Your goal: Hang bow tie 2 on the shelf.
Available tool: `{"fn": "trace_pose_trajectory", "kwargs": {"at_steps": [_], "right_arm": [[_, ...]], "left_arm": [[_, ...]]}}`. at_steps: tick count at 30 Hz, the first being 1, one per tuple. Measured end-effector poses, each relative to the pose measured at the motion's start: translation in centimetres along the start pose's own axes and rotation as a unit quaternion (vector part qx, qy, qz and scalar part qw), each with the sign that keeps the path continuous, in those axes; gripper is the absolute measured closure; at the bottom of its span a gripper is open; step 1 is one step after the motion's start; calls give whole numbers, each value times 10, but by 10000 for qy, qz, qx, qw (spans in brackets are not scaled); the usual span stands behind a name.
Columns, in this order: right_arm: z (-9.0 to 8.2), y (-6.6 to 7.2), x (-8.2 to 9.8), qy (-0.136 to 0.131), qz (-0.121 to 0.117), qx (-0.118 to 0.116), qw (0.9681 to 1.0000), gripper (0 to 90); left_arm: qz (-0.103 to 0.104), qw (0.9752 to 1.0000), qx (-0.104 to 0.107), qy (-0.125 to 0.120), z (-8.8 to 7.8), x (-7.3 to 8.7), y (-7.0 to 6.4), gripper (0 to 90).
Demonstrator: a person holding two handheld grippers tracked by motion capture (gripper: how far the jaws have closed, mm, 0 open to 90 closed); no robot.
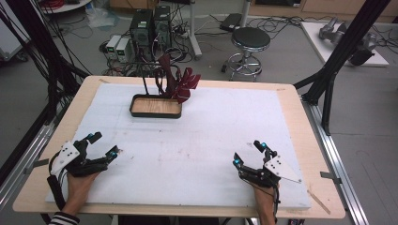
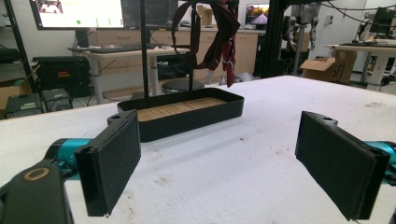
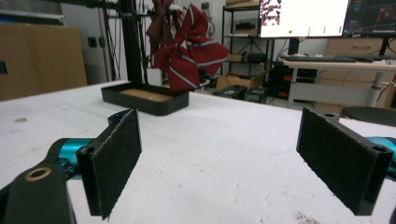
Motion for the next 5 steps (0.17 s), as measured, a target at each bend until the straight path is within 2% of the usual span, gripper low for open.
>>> {"fn": "trace_pose_trajectory", "kwargs": {"at_steps": [1,5], "right_arm": [[0,0,0,-24,-57,4,10000,129],[-1,0,0,-77,-16,29,10000,125]], "left_arm": [[-9,10000,1,-5,0,0,0,146],[-7,10000,-2,1,0,0,0,146]]}}
Point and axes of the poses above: each handheld gripper's, and its own axes: z roughly forward along the jaws, x roughly out of its underside, y roughly to its left, the point moved 1 cm from there along z, roughly forward along the jaws, and after that the axes turned 7 degrees about -z, right-handed, at the moved point
